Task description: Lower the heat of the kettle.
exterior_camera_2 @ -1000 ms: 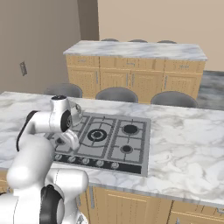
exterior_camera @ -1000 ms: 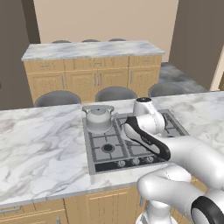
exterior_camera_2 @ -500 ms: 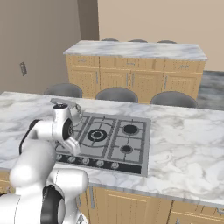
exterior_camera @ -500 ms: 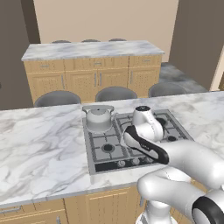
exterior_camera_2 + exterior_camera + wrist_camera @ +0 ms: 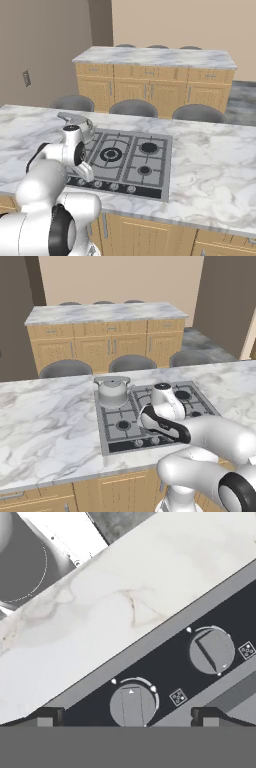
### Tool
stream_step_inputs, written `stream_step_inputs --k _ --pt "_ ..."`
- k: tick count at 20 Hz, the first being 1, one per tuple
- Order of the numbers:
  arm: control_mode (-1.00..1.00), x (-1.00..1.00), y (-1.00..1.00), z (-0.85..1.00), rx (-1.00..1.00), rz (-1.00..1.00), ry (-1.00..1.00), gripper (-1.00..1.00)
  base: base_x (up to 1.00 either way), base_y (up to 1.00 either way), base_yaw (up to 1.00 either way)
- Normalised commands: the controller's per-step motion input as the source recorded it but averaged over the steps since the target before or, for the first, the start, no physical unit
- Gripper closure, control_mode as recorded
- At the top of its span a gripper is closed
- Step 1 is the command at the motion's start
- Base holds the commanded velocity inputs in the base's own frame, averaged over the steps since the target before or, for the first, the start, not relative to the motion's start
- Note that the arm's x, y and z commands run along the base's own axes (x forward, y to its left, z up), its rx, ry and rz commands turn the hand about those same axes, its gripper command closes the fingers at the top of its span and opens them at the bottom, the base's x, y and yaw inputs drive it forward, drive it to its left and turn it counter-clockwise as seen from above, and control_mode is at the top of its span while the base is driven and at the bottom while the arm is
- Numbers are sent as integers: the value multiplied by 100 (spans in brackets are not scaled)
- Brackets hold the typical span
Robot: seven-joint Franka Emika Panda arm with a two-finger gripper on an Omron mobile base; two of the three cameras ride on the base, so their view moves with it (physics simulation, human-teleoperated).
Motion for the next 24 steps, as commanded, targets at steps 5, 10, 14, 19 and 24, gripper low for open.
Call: stream_step_inputs --k 5,10,14,19,24 --pt "-100 0 0 -12 0 2 0 -100 0 0 0" --pt "-100 -5 0 -7 0 2 0 -100 0 0 0" --pt "-100 0 0 -13 0 0 0 -100 0 0 0" --pt "-100 0 0 -16 0 0 0 -100 0 0 0" --pt "-100 -2 0 -23 0 1 -1 -100 0 0 0"
